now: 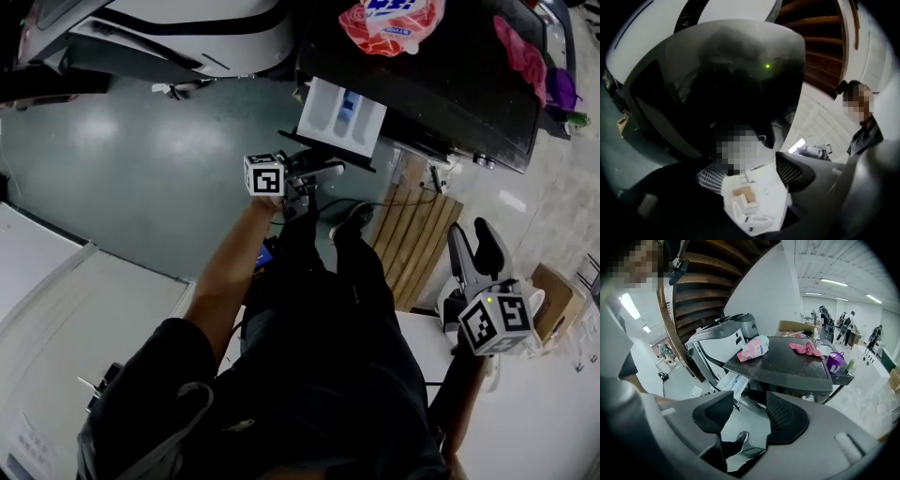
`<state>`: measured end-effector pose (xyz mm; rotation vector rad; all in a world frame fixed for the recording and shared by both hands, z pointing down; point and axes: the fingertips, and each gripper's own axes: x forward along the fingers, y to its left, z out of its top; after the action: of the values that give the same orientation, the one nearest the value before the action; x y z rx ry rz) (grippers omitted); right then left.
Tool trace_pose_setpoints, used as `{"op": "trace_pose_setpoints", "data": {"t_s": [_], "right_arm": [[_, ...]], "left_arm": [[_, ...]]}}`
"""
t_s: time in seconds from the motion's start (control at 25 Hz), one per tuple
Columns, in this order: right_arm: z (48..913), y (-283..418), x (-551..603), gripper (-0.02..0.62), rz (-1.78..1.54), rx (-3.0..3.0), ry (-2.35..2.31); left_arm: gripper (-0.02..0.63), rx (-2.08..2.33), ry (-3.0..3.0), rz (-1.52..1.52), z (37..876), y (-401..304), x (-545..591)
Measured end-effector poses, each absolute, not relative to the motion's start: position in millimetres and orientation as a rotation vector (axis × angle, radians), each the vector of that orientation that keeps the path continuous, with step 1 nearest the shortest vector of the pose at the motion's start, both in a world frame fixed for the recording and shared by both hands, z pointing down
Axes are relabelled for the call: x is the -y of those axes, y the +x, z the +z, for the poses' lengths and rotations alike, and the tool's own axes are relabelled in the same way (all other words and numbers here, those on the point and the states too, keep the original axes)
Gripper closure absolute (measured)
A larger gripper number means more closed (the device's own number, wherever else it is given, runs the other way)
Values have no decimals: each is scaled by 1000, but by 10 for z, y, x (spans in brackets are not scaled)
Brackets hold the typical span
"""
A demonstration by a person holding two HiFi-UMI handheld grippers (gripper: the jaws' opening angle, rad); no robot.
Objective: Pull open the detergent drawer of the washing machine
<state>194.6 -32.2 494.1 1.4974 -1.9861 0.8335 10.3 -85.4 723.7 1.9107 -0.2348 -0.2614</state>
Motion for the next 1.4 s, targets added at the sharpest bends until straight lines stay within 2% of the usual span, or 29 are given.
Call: {"op": "trace_pose_setpoints", "data": {"t_s": [0.28, 0.52, 0.8, 1.08, 1.4], "right_arm": [[4739, 1870, 351, 380, 797, 2095, 1497], [4322, 1748, 572, 380, 685, 2241, 1500], [3808, 1928, 567, 380, 573, 2313, 1581], [3312, 2202, 441, 380, 444, 2375, 1722], [2729, 2270, 219, 382, 170, 2460, 1769]], "left_arm": [[247, 317, 1973, 22, 7362, -422, 576], [247, 485, 2070, 107, 6962, -1162, 551], [247, 746, 2297, 91, 5819, -1765, 713], [247, 978, 2606, 90, 4400, -1866, 829], [249, 1476, 2802, 157, 3158, -1853, 937]]}}
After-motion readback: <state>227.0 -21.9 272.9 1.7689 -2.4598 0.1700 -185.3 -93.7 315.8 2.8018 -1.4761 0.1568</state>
